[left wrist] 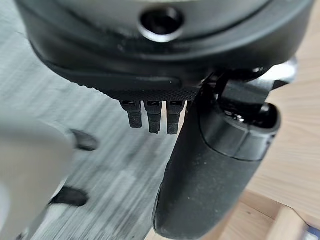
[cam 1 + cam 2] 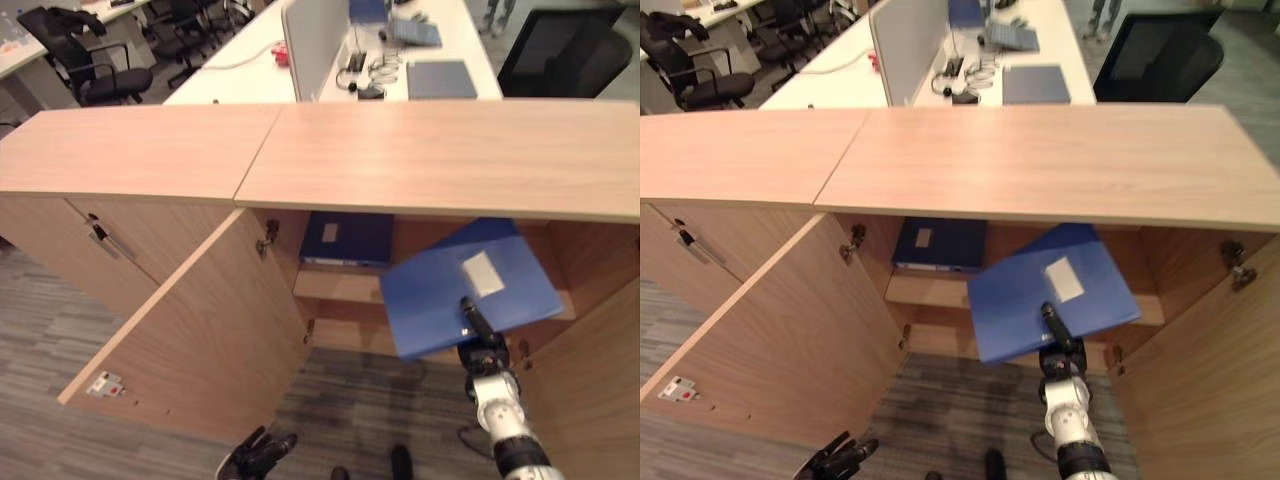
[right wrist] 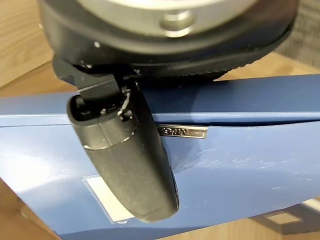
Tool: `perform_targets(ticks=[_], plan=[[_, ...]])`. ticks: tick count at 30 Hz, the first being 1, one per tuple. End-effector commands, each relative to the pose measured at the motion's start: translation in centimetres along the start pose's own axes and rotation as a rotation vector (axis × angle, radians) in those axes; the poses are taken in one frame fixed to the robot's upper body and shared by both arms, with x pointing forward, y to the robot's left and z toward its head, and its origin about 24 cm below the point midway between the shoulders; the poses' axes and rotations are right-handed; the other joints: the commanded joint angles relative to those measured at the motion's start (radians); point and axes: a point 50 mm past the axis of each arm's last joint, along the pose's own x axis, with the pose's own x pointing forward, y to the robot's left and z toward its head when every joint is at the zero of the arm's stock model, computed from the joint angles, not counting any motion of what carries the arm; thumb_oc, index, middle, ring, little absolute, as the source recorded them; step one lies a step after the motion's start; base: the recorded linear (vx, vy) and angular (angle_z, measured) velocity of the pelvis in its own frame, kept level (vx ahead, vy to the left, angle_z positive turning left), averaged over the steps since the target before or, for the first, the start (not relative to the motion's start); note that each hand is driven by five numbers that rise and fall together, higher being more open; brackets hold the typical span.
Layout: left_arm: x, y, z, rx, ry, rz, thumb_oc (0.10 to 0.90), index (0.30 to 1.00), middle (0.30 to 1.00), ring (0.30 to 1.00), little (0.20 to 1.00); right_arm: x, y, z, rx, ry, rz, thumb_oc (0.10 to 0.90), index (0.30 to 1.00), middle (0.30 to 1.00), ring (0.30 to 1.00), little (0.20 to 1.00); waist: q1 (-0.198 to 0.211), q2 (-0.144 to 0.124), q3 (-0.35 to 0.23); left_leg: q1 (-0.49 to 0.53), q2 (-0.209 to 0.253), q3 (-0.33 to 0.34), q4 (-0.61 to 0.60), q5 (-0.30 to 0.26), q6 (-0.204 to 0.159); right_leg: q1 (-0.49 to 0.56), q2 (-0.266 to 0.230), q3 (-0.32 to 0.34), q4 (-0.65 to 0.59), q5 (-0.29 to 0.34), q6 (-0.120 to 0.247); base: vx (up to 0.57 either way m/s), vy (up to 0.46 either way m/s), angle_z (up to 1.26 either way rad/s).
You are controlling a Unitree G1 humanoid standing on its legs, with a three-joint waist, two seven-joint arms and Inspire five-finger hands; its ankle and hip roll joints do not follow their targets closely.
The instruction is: Put the empty folder in the office cabinet
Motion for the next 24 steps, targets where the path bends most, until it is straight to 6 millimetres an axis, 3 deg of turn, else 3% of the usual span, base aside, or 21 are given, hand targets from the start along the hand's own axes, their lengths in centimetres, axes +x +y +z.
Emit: perform_targets(ticks=[1,4,6,7,9,10,16,17,24], plan=[[0.0,0.3,3.1,0.016,-0.103,0.002,0.8,0.9,0.9,0.9,0.9,1.2,5.8,3.4,0.138,-0.145,0.148,0.4,0.3,0.3,0.3,0.3,0.017,-0.012,0.057,-0.047,-0.027,-0.096,-0.006,-0.052,-0.02,0.023,0.028,-0.071,0.017,-0.091,0.027,-0.11,-0.044,-0.01],[0.1,-0.2,3.3,0.05,-0.091,-0.013,0.8,0.9,0.9,0.9,0.9,2.1,8.7,5.2,0.116,-0.175,0.171,0.4,0.3,0.3,0.3,0.3,0.029,0.005,0.097,-0.116,-0.03,-0.103,-0.006,-0.023,-0.024,-0.054,0.027,-0.078,0.042,-0.09,0.019,-0.08,-0.043,0.0],[0.2,-0.4,3.3,0.056,-0.091,-0.021,0.8,0.9,0.9,0.9,0.9,2.4,9.5,5.7,0.103,-0.178,0.173,0.4,0.3,0.3,0.3,0.3,0.032,0.011,0.103,-0.134,-0.031,-0.107,-0.006,-0.016,-0.026,-0.074,0.026,-0.079,0.049,-0.09,0.017,-0.03,-0.052,0.04],[0.2,-0.8,3.5,0.074,-0.099,-0.037,0.8,0.9,0.9,0.9,0.9,2.6,11.1,6.8,0.099,-0.201,0.192,0.4,0.3,0.3,0.3,0.3,0.039,0.021,0.122,-0.157,-0.032,-0.111,-0.006,-0.004,-0.03,-0.094,0.027,-0.085,0.057,-0.093,0.013,-0.01,-0.057,0.05],[0.3,-1.1,3.6,0.078,-0.102,-0.045,0.8,0.9,0.9,0.9,0.9,2.7,11.8,7.3,0.106,-0.215,0.202,0.4,0.3,0.3,0.3,0.3,0.04,0.026,0.129,-0.168,-0.033,-0.113,-0.006,0.001,-0.031,-0.107,0.028,-0.088,0.063,-0.096,0.011,-0.01,-0.055,0.04],[0.4,-1.5,4.0,0.097,-0.117,-0.051,0.8,0.9,0.9,0.9,0.9,2.5,14.0,8.6,0.146,-0.254,0.243,0.4,0.3,0.3,0.3,0.3,0.048,0.04,0.153,-0.192,-0.034,-0.116,-0.006,0.013,-0.034,-0.131,0.028,-0.092,0.073,-0.098,0.008,-0.03,-0.06,0.01],[0.9,-2.4,4.6,0.128,-0.13,-0.06,0.8,0.9,0.9,0.9,0.9,1.8,16.8,11.8,0.293,-0.353,0.286,0.4,0.3,0.3,0.3,0.3,0.055,0.066,0.187,-0.233,-0.036,-0.128,-0.006,0.03,-0.04,-0.175,0.03,-0.102,0.096,-0.112,-0.001,-0.02,-0.069,0.08],[1.0,-2.1,4.9,0.137,-0.138,-0.047,0.8,0.9,0.9,0.9,0.9,1.2,17.9,13.1,0.336,-0.397,0.32,0.4,0.3,0.3,0.3,0.3,0.056,0.074,0.198,-0.245,-0.036,-0.133,-0.006,0.035,-0.043,-0.187,0.033,-0.099,0.099,-0.116,-0.004,-0.01,-0.076,0.05],[1.2,-1.5,6.1,0.185,-0.173,-0.002,0.8,0.9,0.9,0.9,0.9,-0.8,19.9,16.7,0.449,-0.525,0.403,0.4,0.3,0.3,0.3,0.3,0.058,0.089,0.212,-0.279,-0.034,-0.145,-0.006,0.047,-0.053,-0.219,0.038,-0.105,0.108,-0.124,-0.01,-0.01,-0.069,0.11]])
